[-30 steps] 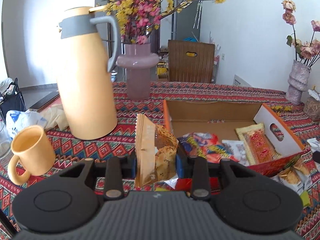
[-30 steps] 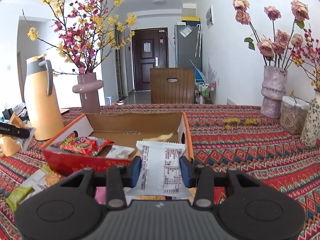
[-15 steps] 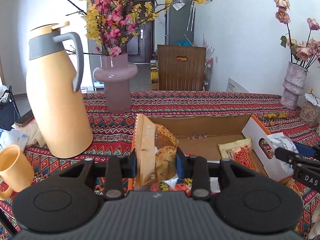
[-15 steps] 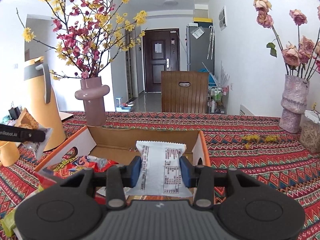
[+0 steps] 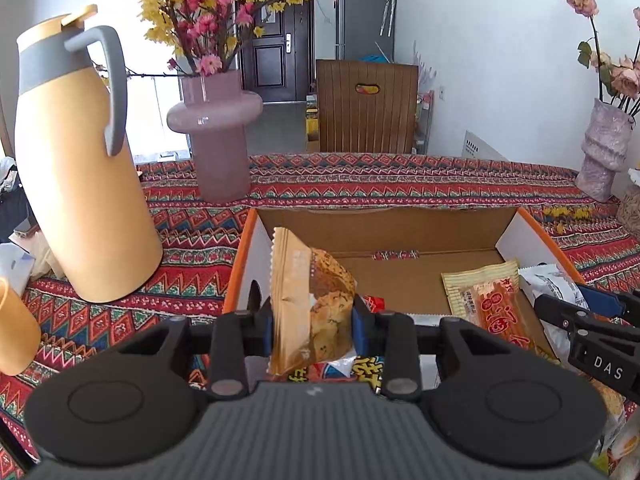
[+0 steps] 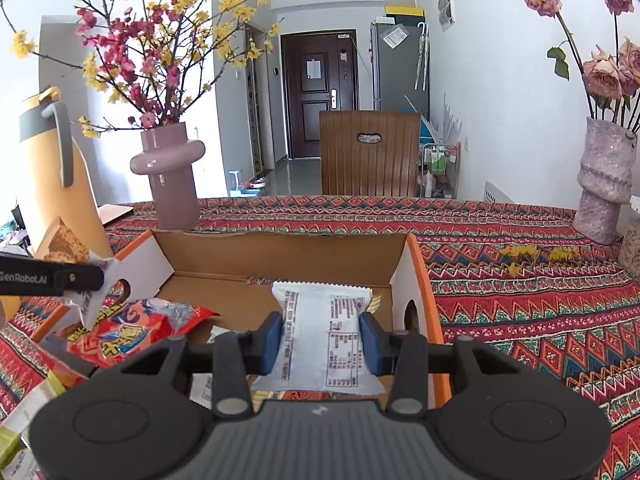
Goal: Organize snacks
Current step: 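Open both tools to drop the packets into the box, then move back to the pile and grasp an oat cracker packet with the right tool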
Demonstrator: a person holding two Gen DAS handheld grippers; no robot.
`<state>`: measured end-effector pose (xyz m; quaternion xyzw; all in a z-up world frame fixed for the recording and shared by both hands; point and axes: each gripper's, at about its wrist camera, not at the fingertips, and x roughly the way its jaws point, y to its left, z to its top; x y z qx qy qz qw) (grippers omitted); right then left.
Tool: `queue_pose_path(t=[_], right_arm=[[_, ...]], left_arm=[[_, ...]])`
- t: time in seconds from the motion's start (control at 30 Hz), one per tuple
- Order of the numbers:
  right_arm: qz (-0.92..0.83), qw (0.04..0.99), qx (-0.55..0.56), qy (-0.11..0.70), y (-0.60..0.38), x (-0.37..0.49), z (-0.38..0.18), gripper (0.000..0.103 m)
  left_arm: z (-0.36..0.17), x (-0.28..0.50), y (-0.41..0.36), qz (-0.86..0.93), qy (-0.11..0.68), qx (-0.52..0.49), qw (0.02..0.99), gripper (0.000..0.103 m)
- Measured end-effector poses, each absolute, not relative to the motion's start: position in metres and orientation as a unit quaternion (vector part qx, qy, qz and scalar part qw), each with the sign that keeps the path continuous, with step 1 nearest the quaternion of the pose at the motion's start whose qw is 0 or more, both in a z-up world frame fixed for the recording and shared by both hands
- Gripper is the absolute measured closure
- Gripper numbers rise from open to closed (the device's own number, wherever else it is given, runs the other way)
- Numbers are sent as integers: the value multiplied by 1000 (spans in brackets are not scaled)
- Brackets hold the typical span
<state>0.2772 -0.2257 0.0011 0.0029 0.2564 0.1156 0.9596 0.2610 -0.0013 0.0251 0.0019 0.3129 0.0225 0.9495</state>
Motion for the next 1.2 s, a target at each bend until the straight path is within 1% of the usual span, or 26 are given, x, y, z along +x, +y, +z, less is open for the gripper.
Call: queue_pose_path(t=[0.1,0.13,0.17,0.2,0.23,0.27,0.3,0.33,0.37,0.4,0.47,0.87,1.2], right_arm=[[117,958,1,260,-225,279,-2,61],[117,958,1,261,-225,279,-3,62],[119,958,2,261,-225,279,-3,56],[119,958,3,261,-225,278,-4,44],[118,959,4,259,-225,278,-4,37],[117,959,4,257,-225,277,-4,26],[117,960,4,255,-225,276,-4,19],[117,960,6,253,-225,275,-3,17],[117,961,8,252,-226,274,-3,12],[117,961,11,250,-227,273,-3,4],[117,962,15,248,-229,271,-2,0],[118,963,28,242,-234,255,2,0],[122,967,28,223,-244,222,14,0]], left_arm=[[21,263,-2,23,317,2,948,66],[21,262,-2,23,316,1,949,64],[21,261,-1,22,314,0,949,58],[22,260,0,23,312,-2,950,52],[22,258,0,26,309,-3,951,35],[23,256,1,30,302,-4,953,19],[25,254,1,35,292,-2,956,14],[28,251,1,39,282,-1,959,4],[29,249,2,42,274,-3,961,0],[31,247,3,41,266,-8,963,0],[33,245,6,38,264,-16,964,0],[35,233,9,38,263,-21,964,0],[41,205,13,39,245,-19,969,0]])
